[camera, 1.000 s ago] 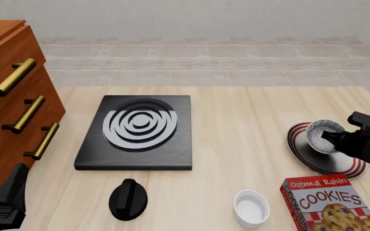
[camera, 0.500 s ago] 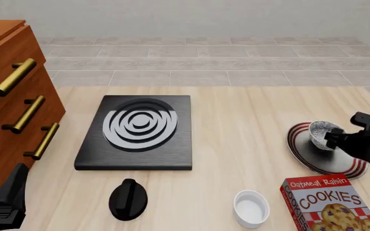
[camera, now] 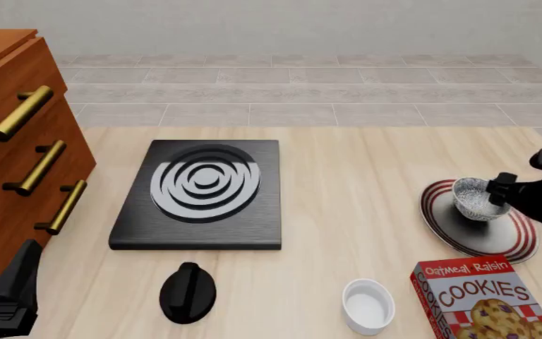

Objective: Pick the akita bowl on the stove and place it on the plate.

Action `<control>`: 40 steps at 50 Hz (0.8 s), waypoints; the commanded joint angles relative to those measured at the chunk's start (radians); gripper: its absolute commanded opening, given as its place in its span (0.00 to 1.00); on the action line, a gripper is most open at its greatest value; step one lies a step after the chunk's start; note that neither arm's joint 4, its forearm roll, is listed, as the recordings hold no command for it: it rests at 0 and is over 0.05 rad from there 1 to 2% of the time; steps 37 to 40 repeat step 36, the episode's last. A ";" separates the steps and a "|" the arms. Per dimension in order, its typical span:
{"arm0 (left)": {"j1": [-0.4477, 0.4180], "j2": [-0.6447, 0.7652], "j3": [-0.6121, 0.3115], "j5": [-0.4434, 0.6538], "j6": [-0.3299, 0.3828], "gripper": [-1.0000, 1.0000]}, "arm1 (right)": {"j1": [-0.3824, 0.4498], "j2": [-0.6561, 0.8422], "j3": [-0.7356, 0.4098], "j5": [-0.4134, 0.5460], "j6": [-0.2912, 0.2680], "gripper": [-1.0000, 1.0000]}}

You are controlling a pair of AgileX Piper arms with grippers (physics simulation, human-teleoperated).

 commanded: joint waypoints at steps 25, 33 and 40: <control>0.000 0.000 0.000 0.000 0.000 1.00 | 0.256 -0.933 0.337 0.173 -0.048 1.00; 0.000 0.000 0.000 0.000 0.000 1.00 | 0.301 -1.138 0.325 0.344 -0.015 1.00; 0.000 0.000 0.000 0.000 0.000 1.00 | 0.316 -1.231 0.315 0.404 -0.012 1.00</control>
